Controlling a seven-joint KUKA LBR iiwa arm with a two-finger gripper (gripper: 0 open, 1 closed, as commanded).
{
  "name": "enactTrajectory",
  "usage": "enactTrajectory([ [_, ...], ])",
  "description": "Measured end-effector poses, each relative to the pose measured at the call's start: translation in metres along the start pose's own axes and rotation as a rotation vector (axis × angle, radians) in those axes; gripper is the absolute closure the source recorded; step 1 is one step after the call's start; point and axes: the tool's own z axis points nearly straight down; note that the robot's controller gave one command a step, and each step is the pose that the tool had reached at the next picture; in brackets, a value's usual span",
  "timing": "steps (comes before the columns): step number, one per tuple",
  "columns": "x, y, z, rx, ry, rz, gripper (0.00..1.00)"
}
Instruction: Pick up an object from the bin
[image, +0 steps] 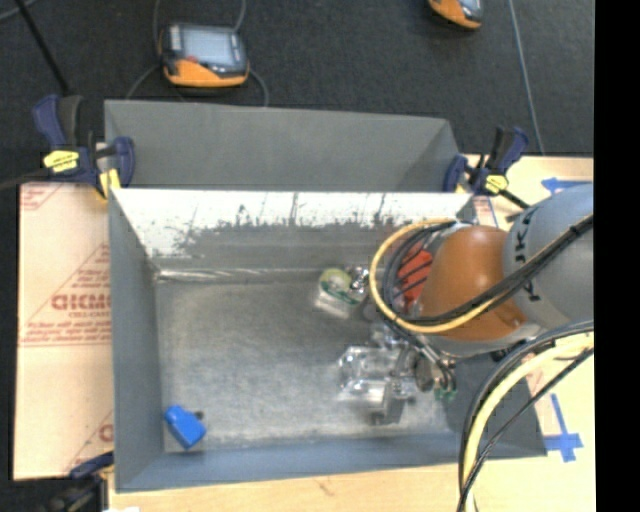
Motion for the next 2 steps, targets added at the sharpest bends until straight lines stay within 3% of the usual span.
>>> enactTrajectory([
  [1, -0.003, 0.0, -0.003, 0.0, -0.007, 0.0, 1.0],
  [2, -0.01, 0.006, -0.142, 0.001, -0.01, -0.043, 1.0],
])
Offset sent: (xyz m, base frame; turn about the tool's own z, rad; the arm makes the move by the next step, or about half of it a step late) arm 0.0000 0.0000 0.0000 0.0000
